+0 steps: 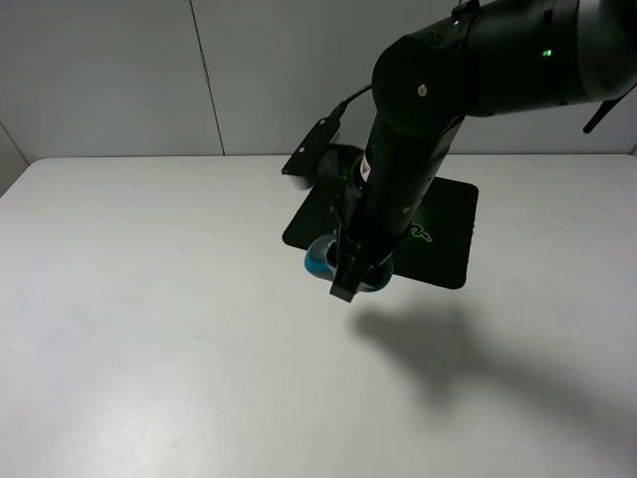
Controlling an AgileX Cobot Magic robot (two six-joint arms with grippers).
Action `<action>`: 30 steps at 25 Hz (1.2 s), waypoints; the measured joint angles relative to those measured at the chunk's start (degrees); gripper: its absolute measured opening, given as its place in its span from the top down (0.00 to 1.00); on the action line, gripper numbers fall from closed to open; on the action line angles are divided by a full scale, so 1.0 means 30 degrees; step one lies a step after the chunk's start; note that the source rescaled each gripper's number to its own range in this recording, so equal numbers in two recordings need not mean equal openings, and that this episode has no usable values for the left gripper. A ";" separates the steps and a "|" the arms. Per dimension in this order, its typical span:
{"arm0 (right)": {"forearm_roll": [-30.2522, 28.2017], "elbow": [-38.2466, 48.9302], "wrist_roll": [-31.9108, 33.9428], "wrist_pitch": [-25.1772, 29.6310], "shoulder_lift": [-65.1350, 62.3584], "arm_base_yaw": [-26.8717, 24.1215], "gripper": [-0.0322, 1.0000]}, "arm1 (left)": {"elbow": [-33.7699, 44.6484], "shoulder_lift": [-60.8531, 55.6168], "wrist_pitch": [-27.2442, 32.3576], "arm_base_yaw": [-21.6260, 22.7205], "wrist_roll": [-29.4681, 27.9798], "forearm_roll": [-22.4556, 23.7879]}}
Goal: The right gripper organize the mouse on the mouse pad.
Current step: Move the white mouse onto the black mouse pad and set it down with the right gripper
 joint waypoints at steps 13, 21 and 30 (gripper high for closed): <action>0.0355 -0.3262 0.0297 -0.0799 0.1772 -0.3890 0.96 | 0.0000 0.0000 0.0000 0.0000 0.0000 0.0000; 0.0666 -0.6125 0.0297 -0.0972 0.4927 -0.5403 0.96 | 0.0000 0.0000 0.0000 0.0000 0.0000 0.0000; 0.1463 -0.7622 0.0419 -0.1060 0.7801 -0.6869 0.96 | 0.0000 0.0000 0.0000 0.0000 0.0000 0.0017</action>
